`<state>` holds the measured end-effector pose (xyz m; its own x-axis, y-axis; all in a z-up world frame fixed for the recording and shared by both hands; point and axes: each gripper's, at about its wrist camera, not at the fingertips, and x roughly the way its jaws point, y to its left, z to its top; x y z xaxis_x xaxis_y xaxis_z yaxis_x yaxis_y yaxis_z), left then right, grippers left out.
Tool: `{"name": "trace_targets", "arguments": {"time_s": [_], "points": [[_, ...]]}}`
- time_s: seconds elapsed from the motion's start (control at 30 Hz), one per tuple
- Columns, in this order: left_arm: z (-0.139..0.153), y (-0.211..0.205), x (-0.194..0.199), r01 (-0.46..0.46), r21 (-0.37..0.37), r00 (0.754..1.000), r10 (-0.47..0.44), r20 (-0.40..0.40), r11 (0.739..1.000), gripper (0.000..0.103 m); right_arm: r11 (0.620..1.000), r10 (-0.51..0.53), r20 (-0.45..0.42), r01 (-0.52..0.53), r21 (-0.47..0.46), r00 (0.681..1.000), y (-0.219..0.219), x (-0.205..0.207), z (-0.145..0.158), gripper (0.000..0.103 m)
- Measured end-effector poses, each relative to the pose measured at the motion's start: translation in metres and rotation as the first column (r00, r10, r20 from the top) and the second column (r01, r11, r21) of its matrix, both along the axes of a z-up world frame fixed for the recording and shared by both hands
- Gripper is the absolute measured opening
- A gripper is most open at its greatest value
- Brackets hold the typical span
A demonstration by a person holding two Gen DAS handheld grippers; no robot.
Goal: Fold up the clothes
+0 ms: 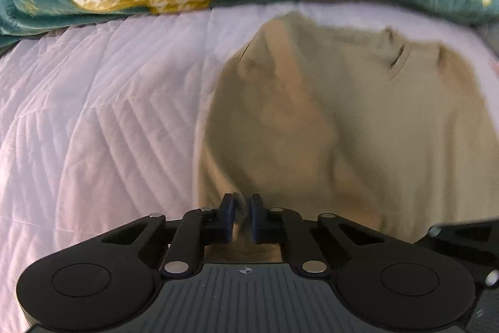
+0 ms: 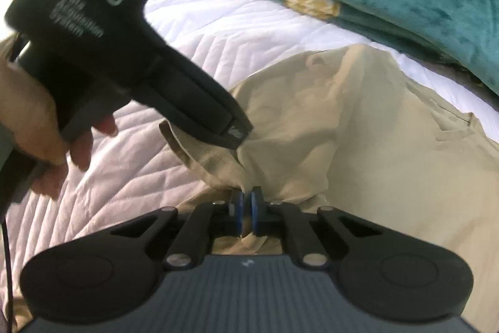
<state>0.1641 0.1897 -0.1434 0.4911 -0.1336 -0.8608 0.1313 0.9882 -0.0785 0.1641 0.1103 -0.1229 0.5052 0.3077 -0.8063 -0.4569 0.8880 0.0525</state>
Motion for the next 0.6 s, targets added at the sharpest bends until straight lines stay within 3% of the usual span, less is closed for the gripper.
{"name": "trace_targets", "arguments": {"time_s": [0.23,0.37,0.43,0.6], "points": [[0.047,-0.03,0.014,0.037,-0.148,0.99,-0.016,0.139,0.988,0.01,0.975,-0.166,0.018,0.162,0.149,0.986,-0.033,0.001,0.025,0.006],[0.065,-0.059,0.024,0.072,-0.153,0.981,-0.042,0.189,0.986,0.01,0.938,-0.266,0.012,0.257,0.232,0.964,-0.055,0.001,0.038,0.006],[0.066,-0.057,0.028,-0.005,-0.161,0.987,0.03,0.157,0.987,0.012,0.912,-0.323,-0.01,0.314,0.263,0.946,-0.072,0.001,0.041,0.006],[0.038,-0.046,0.023,-0.102,-0.042,0.995,0.101,-0.028,0.994,0.026,0.89,-0.376,-0.054,0.377,0.255,0.925,-0.098,0.001,0.033,0.006]]}}
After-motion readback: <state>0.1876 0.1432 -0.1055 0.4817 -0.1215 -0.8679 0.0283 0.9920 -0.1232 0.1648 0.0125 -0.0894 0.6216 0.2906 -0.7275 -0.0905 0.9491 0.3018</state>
